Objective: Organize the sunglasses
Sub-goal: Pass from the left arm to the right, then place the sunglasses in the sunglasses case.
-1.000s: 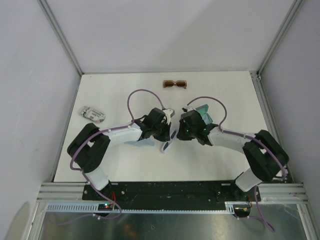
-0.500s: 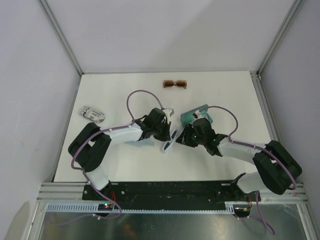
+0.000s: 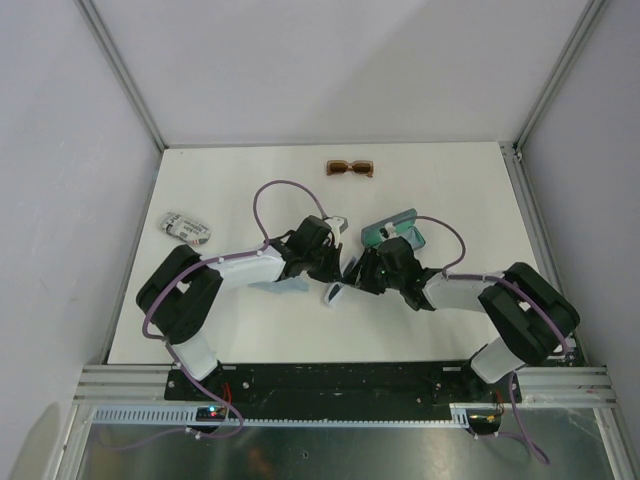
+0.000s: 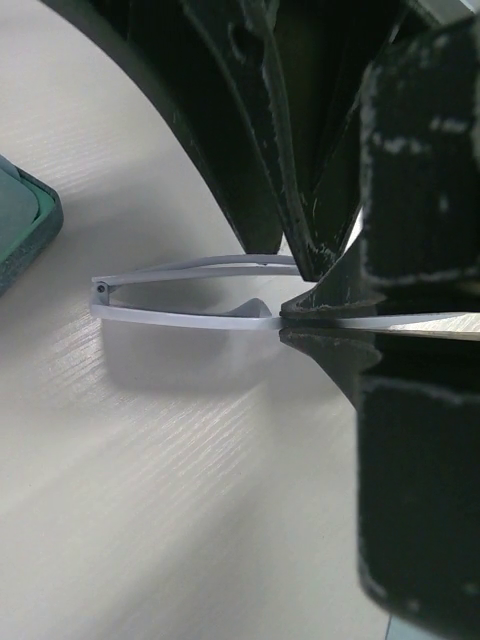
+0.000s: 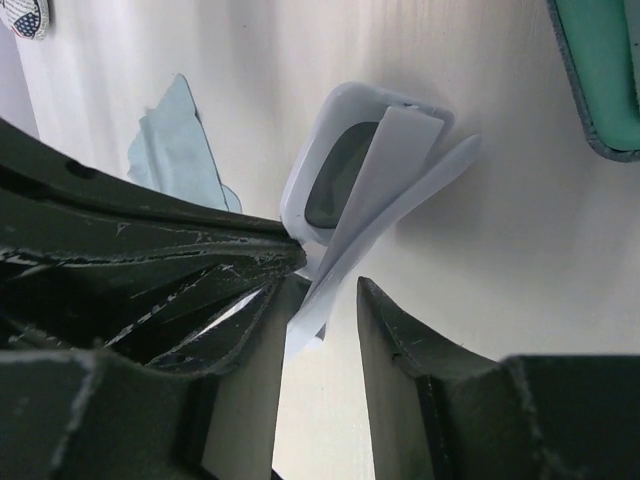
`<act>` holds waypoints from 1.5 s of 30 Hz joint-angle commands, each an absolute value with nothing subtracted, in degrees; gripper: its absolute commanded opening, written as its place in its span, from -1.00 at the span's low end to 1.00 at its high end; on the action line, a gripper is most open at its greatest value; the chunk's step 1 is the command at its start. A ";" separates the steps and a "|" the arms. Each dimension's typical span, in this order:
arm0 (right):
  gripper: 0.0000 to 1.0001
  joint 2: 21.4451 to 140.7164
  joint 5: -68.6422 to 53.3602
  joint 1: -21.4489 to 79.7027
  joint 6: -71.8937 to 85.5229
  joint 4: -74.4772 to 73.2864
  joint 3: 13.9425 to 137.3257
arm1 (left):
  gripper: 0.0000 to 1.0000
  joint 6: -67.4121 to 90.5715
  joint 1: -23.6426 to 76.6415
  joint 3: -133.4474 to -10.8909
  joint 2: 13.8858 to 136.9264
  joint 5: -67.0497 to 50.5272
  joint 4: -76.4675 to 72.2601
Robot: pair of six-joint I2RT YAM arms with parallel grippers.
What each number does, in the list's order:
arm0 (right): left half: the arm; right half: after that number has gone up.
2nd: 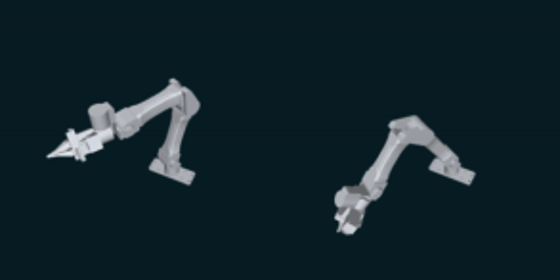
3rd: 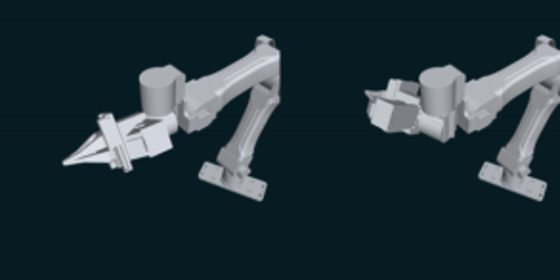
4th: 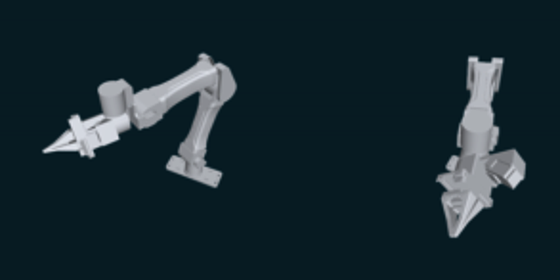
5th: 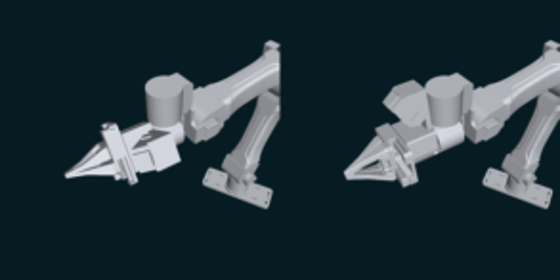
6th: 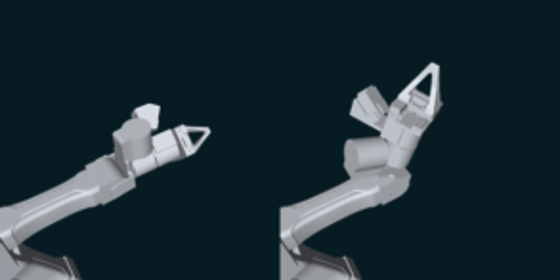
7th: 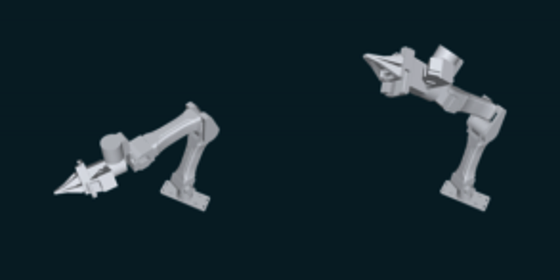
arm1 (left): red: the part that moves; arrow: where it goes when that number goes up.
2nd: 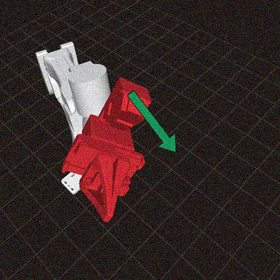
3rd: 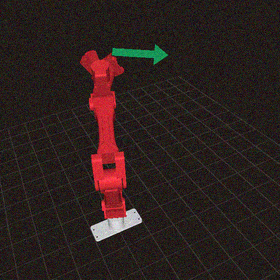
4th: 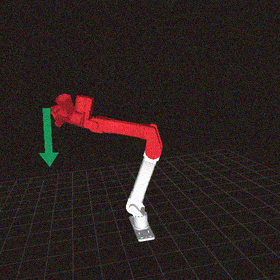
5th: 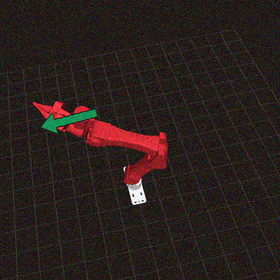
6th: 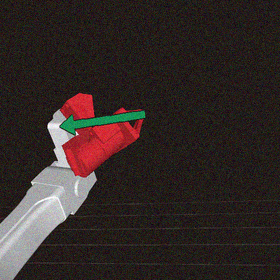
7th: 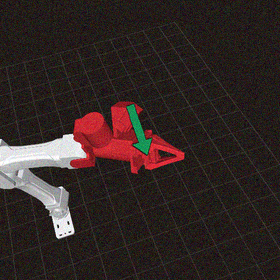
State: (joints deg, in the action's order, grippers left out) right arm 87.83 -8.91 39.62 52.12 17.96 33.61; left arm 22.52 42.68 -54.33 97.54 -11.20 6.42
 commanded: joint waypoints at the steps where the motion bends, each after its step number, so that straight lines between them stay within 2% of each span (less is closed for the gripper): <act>1: -0.26 90.22 -10.06 39.30 53.99 23.08 33.90 | -0.98 23.29 42.46 -54.14 97.06 -12.56 4.08; 6: -0.36 91.99 -9.70 39.17 54.49 23.59 34.26 | -0.98 23.29 42.50 -53.97 96.96 -12.69 3.80; 12: -0.71 92.29 -9.84 38.69 54.78 24.27 34.36 | -0.90 23.49 42.52 -53.77 96.29 -13.59 3.28; 14: -0.83 91.30 -9.34 38.61 54.54 23.45 34.54 | -0.81 23.76 42.49 -53.48 95.35 -13.33 2.95; 17: -0.97 89.13 -8.73 38.04 54.28 21.45 34.62 | -0.57 24.16 41.95 -52.90 92.82 -12.86 2.50; 23: -1.00 83.84 -7.92 36.52 53.61 16.07 34.63 | -0.05 24.75 38.58 -51.38 86.23 -14.44 2.21; 26: -1.00 80.43 -6.74 35.72 53.24 12.38 34.63 | 0.10 25.07 36.31 -50.53 82.81 -15.82 2.28; 37: -1.00 64.21 -2.82 27.42 56.52 -7.00 34.63 | 0.12 25.85 33.48 -49.62 79.54 -14.52 1.23; 41: -1.00 60.87 -0.76 22.54 58.56 -8.90 34.63 | 0.11 26.94 33.49 -50.58 81.41 -13.38 -2.26; 45: -1.00 63.37 -2.58 18.38 61.84 -5.99 34.72 | 0.11 28.12 33.16 -52.18 84.36 -12.77 -6.70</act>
